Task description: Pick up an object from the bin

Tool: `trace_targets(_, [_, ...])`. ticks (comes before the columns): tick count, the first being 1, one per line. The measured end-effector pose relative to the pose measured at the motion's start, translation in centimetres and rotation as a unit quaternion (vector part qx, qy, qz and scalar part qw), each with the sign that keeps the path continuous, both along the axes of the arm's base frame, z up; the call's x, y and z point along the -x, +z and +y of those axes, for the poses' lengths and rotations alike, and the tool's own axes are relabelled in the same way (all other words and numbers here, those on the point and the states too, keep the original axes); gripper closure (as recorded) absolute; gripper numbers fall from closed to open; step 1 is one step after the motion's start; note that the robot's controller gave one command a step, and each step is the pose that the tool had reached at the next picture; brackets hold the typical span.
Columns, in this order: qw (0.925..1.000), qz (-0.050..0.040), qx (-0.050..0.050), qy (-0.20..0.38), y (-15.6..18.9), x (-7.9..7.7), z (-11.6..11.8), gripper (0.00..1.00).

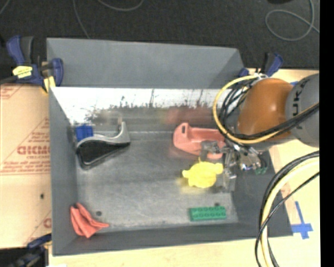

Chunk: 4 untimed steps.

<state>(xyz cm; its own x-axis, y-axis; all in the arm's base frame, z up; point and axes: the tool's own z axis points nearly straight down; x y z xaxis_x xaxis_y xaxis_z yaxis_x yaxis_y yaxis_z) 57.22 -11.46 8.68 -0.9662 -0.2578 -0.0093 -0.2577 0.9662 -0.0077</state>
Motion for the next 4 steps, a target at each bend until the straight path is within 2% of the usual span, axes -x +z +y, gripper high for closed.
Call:
trace_targets(1, [0.9975, -0.0051, 0.002, 0.070, -1.68, 0.35, -0.17, 1.00])
trace_targets(4, [0.9974, -0.0055, 0.002, 0.071, -0.72, 0.42, -0.24, 1.00])
